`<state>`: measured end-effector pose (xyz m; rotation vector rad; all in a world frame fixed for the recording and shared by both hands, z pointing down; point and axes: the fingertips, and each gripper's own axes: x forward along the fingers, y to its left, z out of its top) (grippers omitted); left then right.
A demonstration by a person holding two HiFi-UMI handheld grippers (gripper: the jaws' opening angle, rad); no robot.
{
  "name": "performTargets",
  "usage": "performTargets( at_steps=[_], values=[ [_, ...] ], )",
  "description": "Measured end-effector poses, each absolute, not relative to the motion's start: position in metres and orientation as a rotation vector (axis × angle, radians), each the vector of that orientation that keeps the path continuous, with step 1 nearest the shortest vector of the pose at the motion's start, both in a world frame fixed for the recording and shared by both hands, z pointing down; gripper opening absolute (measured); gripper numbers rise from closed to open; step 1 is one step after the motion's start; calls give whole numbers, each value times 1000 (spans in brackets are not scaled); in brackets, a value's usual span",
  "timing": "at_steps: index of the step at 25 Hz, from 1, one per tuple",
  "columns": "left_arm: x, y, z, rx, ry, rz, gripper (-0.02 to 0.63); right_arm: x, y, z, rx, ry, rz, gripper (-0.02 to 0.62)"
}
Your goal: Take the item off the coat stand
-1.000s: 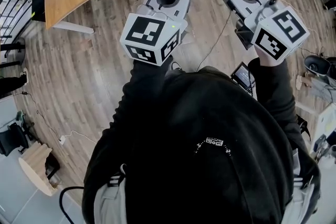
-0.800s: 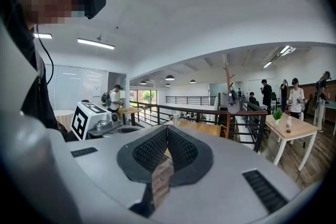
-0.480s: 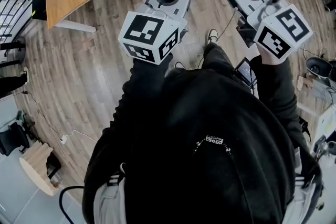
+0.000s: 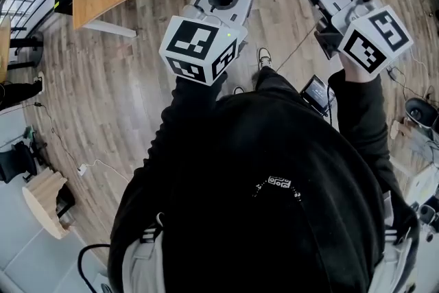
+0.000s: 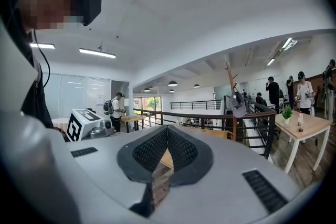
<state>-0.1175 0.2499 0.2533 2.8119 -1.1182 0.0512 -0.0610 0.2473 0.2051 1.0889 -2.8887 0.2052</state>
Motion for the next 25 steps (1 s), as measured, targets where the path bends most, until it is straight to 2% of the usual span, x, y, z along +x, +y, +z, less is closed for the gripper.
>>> performTargets(
  at_steps=[6,25],
  values=[
    [-102,202,254,2814,-1142,77,3,-51,199,200,1052,-2934,195,17],
    [-3,34,240,2788,-1268,55,3,46,47,202,922,-2959,180,17]
  ],
)
